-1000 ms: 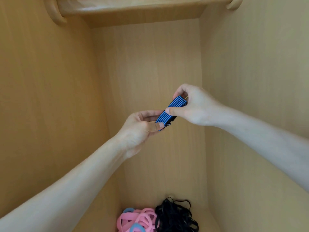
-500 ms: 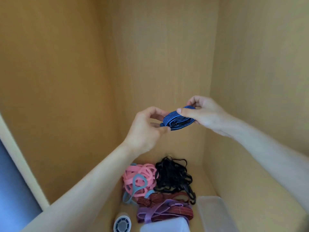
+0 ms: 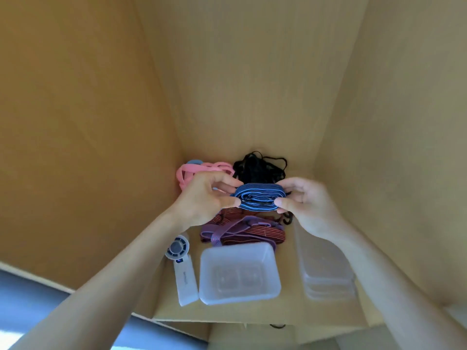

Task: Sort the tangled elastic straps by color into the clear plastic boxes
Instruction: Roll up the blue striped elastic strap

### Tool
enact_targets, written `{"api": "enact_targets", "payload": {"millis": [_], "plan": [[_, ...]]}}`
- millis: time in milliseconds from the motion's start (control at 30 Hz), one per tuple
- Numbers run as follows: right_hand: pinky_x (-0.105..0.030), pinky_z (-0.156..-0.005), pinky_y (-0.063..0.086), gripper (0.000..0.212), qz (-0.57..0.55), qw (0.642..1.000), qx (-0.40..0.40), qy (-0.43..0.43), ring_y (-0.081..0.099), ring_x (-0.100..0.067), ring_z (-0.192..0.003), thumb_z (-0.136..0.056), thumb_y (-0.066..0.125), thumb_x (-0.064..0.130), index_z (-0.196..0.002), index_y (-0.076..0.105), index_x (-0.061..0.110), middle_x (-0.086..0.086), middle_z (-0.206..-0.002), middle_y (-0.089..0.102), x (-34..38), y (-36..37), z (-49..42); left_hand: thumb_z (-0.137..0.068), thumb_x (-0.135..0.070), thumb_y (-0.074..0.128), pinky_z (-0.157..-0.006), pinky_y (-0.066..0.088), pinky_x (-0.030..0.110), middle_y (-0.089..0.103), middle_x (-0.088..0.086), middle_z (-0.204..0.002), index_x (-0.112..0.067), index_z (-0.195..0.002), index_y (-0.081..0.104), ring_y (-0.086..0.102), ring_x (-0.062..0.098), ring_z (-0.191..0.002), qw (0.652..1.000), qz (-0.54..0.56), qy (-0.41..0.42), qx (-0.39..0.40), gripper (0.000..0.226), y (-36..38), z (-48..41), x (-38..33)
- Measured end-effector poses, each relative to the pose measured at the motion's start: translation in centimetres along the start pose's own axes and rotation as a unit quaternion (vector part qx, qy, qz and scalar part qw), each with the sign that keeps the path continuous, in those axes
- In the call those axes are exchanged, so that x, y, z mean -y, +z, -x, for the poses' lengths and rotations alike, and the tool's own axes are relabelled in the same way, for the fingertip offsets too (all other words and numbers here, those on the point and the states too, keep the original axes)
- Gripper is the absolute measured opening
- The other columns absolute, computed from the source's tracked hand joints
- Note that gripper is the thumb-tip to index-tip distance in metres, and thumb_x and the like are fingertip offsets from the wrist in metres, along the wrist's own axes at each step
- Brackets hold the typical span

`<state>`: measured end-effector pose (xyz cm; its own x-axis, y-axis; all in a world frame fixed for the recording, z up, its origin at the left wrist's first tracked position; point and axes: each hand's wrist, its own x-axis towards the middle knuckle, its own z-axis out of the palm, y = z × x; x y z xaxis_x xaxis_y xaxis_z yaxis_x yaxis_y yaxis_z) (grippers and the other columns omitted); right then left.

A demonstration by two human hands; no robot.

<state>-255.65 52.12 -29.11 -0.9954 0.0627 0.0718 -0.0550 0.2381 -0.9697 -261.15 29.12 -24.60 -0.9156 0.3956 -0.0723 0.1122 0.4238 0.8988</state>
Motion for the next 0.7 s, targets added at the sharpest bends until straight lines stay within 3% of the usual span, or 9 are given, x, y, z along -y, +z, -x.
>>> {"api": "enact_targets", "payload": {"millis": [67, 133, 200, 267, 467, 567, 700], "plan": [[-0.024, -0.068, 0.058, 0.031, 0.018, 1.0, 0.015, 0.008, 0.073, -0.019, -0.077, -0.088, 0.069, -0.007, -0.095, 0.069, 0.023, 0.0, -0.089, 0.074, -1.2, 0.9, 0.3, -0.078, 0.011, 0.078, -0.069, 0.055, 0.017, 0.073, -0.007, -0.081, -0.023, -0.091, 0.073, 0.07, 0.004, -0.069, 1.0, -0.018, -0.013, 0.006, 0.037, 0.2, 0.5, 1.5], [-0.022, -0.068, 0.057, 0.032, 0.05, 0.998, 0.038, 0.014, 0.071, -0.014, -0.075, -0.087, 0.071, -0.004, -0.093, 0.068, 0.027, 0.007, -0.084, 0.074, -2.0, 1.8, 0.6, -0.078, 0.012, 0.078, -0.075, 0.06, 0.023, 0.076, -0.001, -0.087, -0.019, -0.095, 0.074, 0.072, 0.011, -0.076, 0.999, -0.027, -0.026, 0.003, 0.035, 0.3, 1.2, 3.1], [-0.022, -0.07, 0.056, 0.031, 0.064, 0.996, 0.062, 0.026, 0.071, -0.011, -0.076, -0.085, 0.072, -0.004, -0.091, 0.068, 0.026, 0.005, -0.081, 0.074, -2.9, 2.8, 1.1, -0.078, 0.013, 0.076, -0.081, 0.062, 0.031, 0.076, 0.011, -0.094, -0.01, -0.101, 0.074, 0.073, 0.018, -0.081, 0.999, -0.022, -0.047, -0.004, 0.032, 0.4, 2.2, 4.7], [-0.019, -0.069, 0.054, 0.028, 0.068, 0.994, 0.086, 0.029, 0.071, -0.007, -0.076, -0.084, 0.074, -0.005, -0.094, 0.069, 0.021, 0.003, -0.084, 0.074, -3.8, 3.8, 1.5, -0.078, 0.014, 0.076, -0.082, 0.061, 0.03, 0.075, 0.015, -0.097, -0.002, -0.103, 0.073, 0.074, 0.02, -0.084, 0.998, -0.03, -0.061, -0.009, 0.03, 0.5, 3.2, 6.1], [-0.038, -0.077, 0.057, 0.023, 0.185, 0.975, 0.12, -0.01, 0.069, -0.011, -0.077, -0.08, 0.081, 0.004, -0.1, 0.074, 0.012, 0.006, -0.089, 0.074, -6.3, 7.2, 2.4, -0.078, 0.016, 0.075, -0.078, 0.054, 0.013, 0.073, -0.017, -0.087, -0.028, -0.091, 0.069, 0.07, -0.004, -0.081, 0.995, -0.073, -0.064, -0.029, 0.046, 0.9, 6.6, 9.4], [-0.036, -0.082, 0.055, 0.027, 0.274, 0.951, 0.125, -0.069, 0.061, -0.012, -0.087, -0.081, 0.081, 0.008, -0.105, 0.069, 0.012, 0.009, -0.101, 0.06, -7.7, 8.7, 3.2, -0.08, 0.01, 0.075, -0.08, 0.05, 0.008, 0.068, -0.034, -0.085, -0.036, -0.092, 0.068, 0.065, -0.01, -0.086, 0.99, -0.137, -0.024, -0.033, 0.049, 1.4, 7.6, 11.1], [-0.044, -0.082, 0.054, 0.029, 0.366, 0.921, 0.112, -0.071, 0.058, -0.026, -0.097, -0.08, 0.08, 0.01, -0.107, 0.068, 0.008, -0.001, -0.104, 0.056, -9.3, 10.0, 4.1, -0.072, 0.0, 0.082, -0.074, 0.045, 0.018, 0.071, -0.009, -0.095, -0.02, -0.1, 0.074, 0.059, 0.01, -0.093, 0.948, -0.31, 0.047, -0.061, 0.035, 2.4, 8.0, 13.3]]}}
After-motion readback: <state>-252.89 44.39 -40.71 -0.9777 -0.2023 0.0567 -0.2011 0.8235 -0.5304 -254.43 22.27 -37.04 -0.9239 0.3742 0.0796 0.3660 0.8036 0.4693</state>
